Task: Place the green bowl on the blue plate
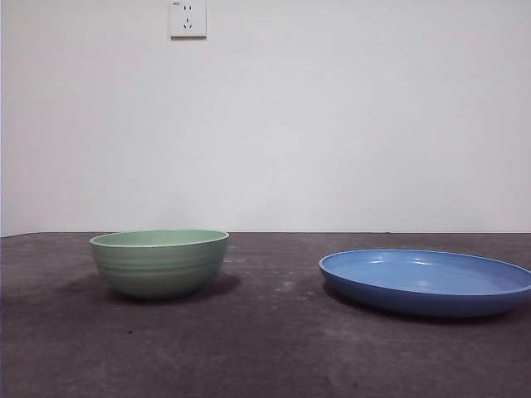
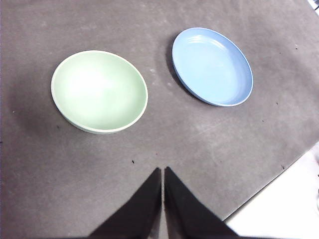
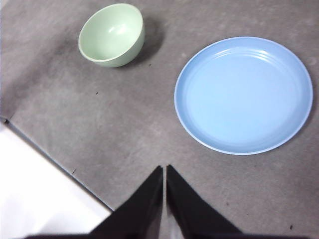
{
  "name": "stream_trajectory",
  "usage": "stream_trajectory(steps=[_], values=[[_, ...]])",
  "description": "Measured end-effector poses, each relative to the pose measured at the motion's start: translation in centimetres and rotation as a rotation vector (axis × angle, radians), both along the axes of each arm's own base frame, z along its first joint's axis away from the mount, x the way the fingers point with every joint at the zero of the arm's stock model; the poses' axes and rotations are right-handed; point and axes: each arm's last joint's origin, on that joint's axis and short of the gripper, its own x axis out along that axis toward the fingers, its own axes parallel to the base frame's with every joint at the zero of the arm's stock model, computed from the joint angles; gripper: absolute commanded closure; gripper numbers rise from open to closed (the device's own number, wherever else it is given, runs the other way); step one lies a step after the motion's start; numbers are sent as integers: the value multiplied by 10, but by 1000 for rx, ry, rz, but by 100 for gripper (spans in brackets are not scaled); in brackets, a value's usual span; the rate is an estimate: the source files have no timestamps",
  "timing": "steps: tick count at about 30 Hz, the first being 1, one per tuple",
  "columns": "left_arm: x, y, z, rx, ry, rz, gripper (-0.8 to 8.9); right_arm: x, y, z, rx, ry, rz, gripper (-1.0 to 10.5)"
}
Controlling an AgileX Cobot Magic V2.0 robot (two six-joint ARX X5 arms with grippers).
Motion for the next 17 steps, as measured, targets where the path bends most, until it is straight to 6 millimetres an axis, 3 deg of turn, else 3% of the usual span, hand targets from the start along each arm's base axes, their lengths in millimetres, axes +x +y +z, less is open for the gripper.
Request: stream_trajectory(steps=[4, 10, 17], values=[[0, 0, 0, 1, -3, -2, 762, 0, 1, 0, -2, -2, 10, 933], [0, 0, 0, 1, -5, -2, 433, 0, 1, 0, -3, -2, 9, 652], [0, 0, 0, 2, -7, -3, 408, 0, 1, 0, -3, -3, 9, 638]])
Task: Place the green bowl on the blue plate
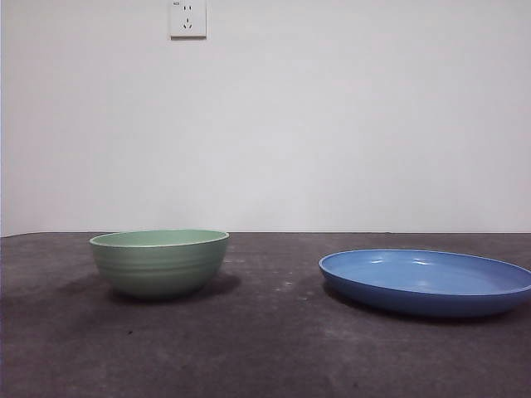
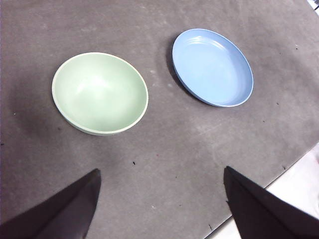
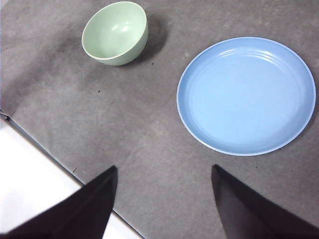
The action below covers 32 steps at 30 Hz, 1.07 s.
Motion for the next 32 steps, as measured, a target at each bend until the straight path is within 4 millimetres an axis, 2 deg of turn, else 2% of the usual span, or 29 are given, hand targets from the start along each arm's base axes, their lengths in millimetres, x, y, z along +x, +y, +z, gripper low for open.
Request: stream_trajectory(steps=[6, 11, 17, 22, 27, 32], values=[[7, -2, -2, -2, 9, 3, 408, 0, 0, 0, 0, 0, 0, 638], [26, -6, -4, -7, 14, 32, 408, 0, 0, 0, 0, 0, 0, 638], [59, -15, -4, 64, 46, 91, 408, 0, 0, 0, 0, -1, 0, 638], [97, -29, -9, 145, 88, 124, 408, 0, 0, 0, 0, -1, 0, 638], [135, -41, -27, 245, 155, 167, 408, 0, 0, 0, 0, -1, 0, 639], [165, -49, -60, 304, 245, 172, 408, 0, 0, 0, 0, -1, 0, 639]])
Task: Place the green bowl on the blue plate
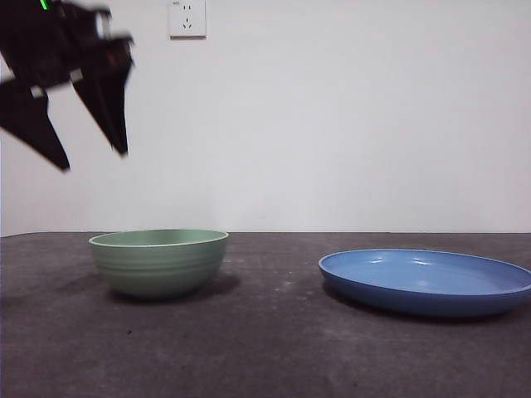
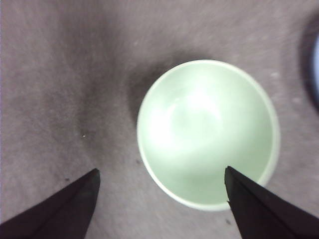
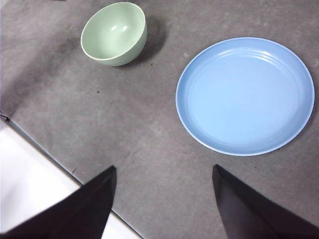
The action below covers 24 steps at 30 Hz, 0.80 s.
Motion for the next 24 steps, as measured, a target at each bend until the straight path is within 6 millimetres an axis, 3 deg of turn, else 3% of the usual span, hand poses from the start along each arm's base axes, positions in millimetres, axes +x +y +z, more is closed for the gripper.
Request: stream_trajectory(steps=[8, 18, 20, 24], values=[[32, -9, -45, 41, 67, 11, 408, 0, 0, 0, 0, 0, 0, 639], [47, -13, -76, 60, 127, 10, 414, 0, 0, 0, 0, -2, 0, 639], [48, -13, -78, 60, 128, 10, 444, 0, 0, 0, 0, -2, 0, 639], [48, -13, -81, 64, 140, 10, 596, 0, 0, 0, 0, -3, 0, 639]])
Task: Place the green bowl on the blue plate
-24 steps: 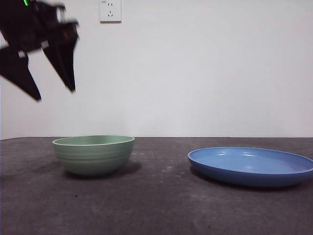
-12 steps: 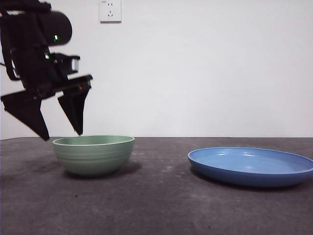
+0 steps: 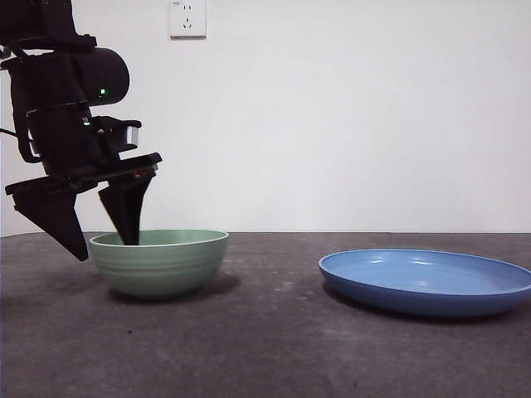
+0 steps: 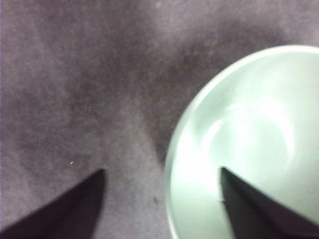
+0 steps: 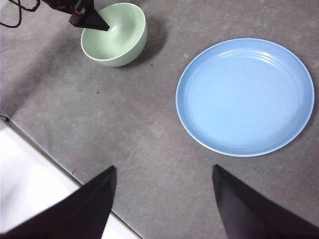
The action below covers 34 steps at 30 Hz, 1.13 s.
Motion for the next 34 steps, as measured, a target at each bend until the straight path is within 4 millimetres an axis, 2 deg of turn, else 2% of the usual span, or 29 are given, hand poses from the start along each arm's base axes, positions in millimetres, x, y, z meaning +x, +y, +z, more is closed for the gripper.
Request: stream_trajectory(steps=[4, 6, 20, 23, 28, 34], values=[[0, 0, -1, 2, 8, 0, 764, 0, 0, 0, 0, 0, 0, 639], [0, 0, -1, 2, 7, 0, 803, 0, 0, 0, 0, -2, 0, 639], [-1, -5, 3, -9, -2, 6, 803, 1, 0, 0, 1, -8, 0, 639], [-5, -14, 17, -24, -33, -10, 803, 1, 0, 0, 1, -8, 0, 639], [-12, -38, 60, -78, -129, -56, 803, 1, 0, 0, 1, -8, 0, 639], [-25, -80, 81, -124, -185, -159, 803, 1, 0, 0, 1, -8, 0, 639]])
